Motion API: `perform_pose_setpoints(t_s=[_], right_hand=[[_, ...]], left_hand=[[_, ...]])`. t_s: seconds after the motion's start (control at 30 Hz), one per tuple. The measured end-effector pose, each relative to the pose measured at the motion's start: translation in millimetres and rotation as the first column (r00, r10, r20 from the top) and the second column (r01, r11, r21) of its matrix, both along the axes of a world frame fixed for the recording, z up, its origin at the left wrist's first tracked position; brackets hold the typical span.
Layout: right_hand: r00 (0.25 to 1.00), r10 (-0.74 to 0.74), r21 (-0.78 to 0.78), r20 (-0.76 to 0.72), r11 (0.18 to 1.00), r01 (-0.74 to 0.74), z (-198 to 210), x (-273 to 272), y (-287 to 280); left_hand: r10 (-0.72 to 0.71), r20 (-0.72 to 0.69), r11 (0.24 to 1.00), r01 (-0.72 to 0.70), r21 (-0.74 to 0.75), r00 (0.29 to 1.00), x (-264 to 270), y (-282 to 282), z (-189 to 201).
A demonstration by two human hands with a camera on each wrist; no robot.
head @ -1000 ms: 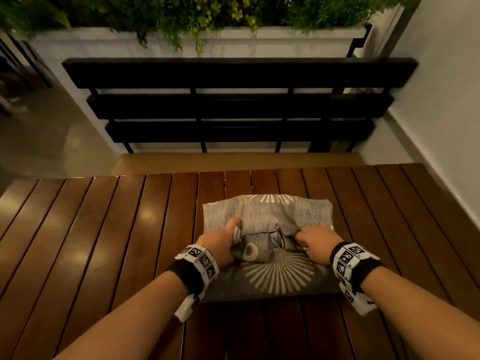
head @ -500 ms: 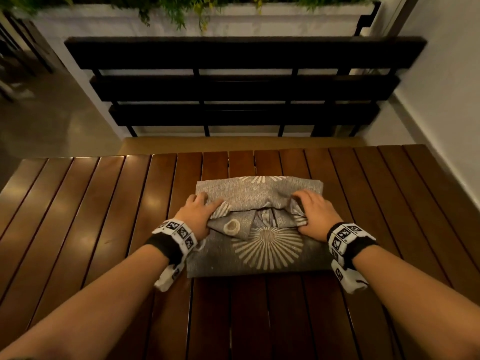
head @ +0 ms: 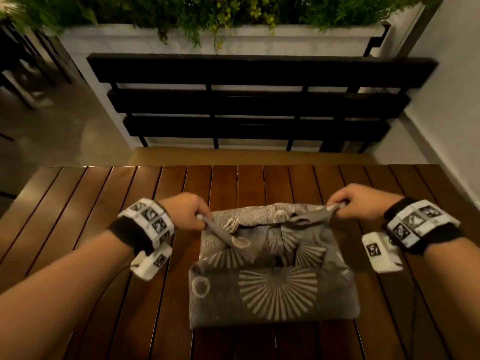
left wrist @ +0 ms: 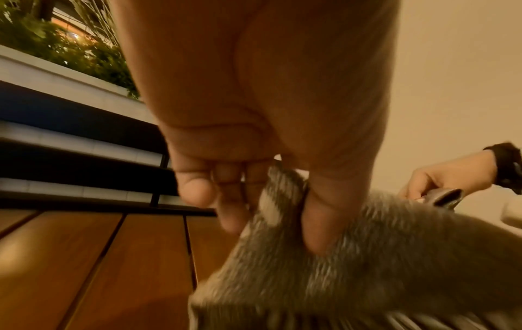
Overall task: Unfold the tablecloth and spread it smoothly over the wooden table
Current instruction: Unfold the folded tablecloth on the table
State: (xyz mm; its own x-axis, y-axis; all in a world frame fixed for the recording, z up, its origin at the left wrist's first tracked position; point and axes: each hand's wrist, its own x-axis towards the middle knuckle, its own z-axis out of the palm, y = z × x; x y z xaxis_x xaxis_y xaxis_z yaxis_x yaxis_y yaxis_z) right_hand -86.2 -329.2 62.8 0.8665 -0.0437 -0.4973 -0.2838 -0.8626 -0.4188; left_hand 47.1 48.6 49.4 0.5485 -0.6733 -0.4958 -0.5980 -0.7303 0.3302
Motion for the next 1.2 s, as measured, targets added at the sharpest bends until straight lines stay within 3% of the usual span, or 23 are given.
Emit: perform_pose_setpoints(t_s=[0.1,0.17,0.27,0.33,0.4,0.53,0.63,0.73,0.83,0.9,0.97,1.07,1.2], right_hand=[[0.966,-0.097,-0.143,0.24,0.981,0.134,-3.1,30.7,-15.4],[0.893,-0.203,-0.119,0.402,0.955,0.271,-19.4,46.7,-17.4],[0.773,-0.452,0.102,0.446,0.883,0.458,-46.9,58.0,-8.6],[0.807,-0.471,0.156,0.356,0.882,0.445,-64.3,57.7,-1.7],[0.89,-0.376,0.169,0.257,0.925,0.342,-73.4,49.5,4.3],[0.996,-0.084,0.134,-0.041,0.987,0.089,-61.2,14.2,24.9],[0.933,0.092,0.09,-0.347,0.994,-0.065,-57.0,-14.9,40.4],[0.863,0.184,0.015,-0.47,0.98,-0.201,-65.1,-30.6,55.8],[0.8,0.229,-0.06,-0.555,0.948,-0.313,-73.9,-44.0,75.7],[0.819,0.261,-0.143,-0.512,0.914,-0.38,-81.4,-54.8,86.2],[0.881,0.267,-0.175,-0.391,0.918,-0.356,-85.3,-63.4,92.3],[0.943,0.224,-0.107,-0.245,0.961,-0.255,-87.4,-61.6,95.2],[0.996,0.089,-0.067,0.006,0.994,-0.088,-87.0,-55.6,85.4]], left_hand=[[0.132,0.204,0.991,-0.132,-0.012,0.97,39.8,-23.2,6.3],[0.331,0.318,0.944,-0.309,-0.12,0.888,62.9,-36.3,0.3],[0.62,0.218,0.775,-0.545,-0.32,0.754,72.9,-46.3,-21.0],[0.662,0.049,0.719,-0.616,-0.321,0.748,63.1,-51.2,-35.5],[0.582,-0.053,0.773,-0.573,-0.272,0.811,41.8,-51.8,-40.6],[0.276,-0.096,0.948,-0.288,-0.135,0.956,-13.6,-31.4,-40.8],[0.07,-0.116,0.996,-0.064,0.06,0.991,-59.7,-15.2,-54.1],[-0.037,-0.032,0.979,0.043,0.2,0.999,-90.0,-12.2,-67.9],[-0.062,0.055,0.97,0.048,0.239,0.997,-103.1,-20.4,-75.3],[-0.031,0.014,0.963,0.027,0.268,0.999,-110.4,-25.4,-80.6],[-0.036,-0.025,0.951,0.042,0.305,0.999,-114.7,-29.8,-83.1],[-0.071,-0.018,0.943,0.073,0.326,0.997,-109.5,-34.9,-82.1],[-0.055,0.125,0.97,0.023,0.24,0.991,-93.3,-34.4,-72.3]])
